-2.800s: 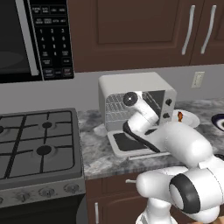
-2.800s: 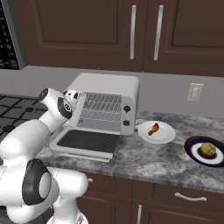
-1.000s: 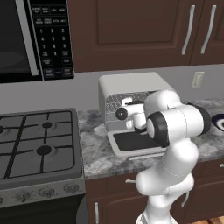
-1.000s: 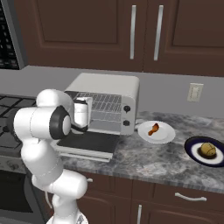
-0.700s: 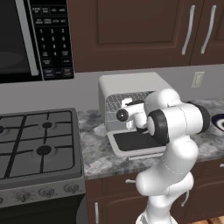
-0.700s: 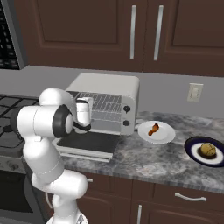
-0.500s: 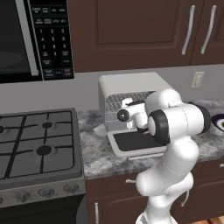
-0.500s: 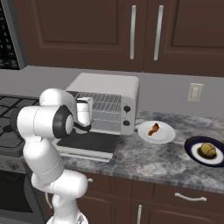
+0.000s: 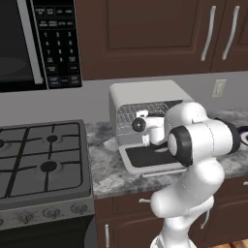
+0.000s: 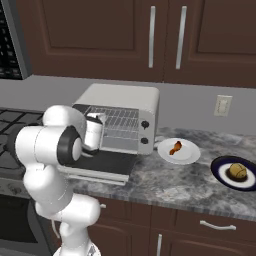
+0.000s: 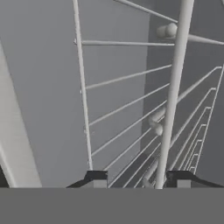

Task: Open the toaster oven door. Place the bread on the bottom rack in the toaster oven and place the chicken drumstick on the top rack.

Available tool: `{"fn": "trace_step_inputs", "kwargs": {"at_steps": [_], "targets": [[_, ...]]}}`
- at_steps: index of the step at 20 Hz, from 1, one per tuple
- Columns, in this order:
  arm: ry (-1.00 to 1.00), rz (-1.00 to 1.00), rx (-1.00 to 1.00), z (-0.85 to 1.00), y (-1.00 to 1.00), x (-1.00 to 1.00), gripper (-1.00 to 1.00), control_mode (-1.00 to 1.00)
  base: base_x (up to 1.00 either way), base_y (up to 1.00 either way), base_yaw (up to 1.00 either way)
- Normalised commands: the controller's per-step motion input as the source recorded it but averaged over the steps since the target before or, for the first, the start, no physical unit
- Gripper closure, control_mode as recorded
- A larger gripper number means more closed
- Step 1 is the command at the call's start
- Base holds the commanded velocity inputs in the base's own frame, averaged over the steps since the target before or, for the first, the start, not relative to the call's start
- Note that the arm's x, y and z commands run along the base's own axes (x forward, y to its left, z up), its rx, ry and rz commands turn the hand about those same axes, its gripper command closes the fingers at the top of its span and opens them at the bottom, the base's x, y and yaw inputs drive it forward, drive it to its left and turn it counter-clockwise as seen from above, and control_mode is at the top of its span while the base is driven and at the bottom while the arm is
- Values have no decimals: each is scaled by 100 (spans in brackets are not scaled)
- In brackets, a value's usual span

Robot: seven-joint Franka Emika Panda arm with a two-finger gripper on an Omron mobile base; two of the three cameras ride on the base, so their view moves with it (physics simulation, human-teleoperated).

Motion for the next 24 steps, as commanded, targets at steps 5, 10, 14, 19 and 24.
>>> {"fn": "trace_step_inputs", "kwargs": {"at_steps": [5, 10, 14, 19, 24], "targets": [[37, 0, 0, 0, 0, -79, 100, -100, 0, 0, 0], [39, 0, 0, 0, 0, -91, 100, -100, 0, 0, 0], [39, 0, 0, 0, 0, -95, 100, -100, 0, 0, 0], [10, -2, 0, 67, 0, -49, -100, -100, 0, 0, 0], [0, -6, 2, 92, -29, -5, -100, -100, 0, 0, 0]]}}
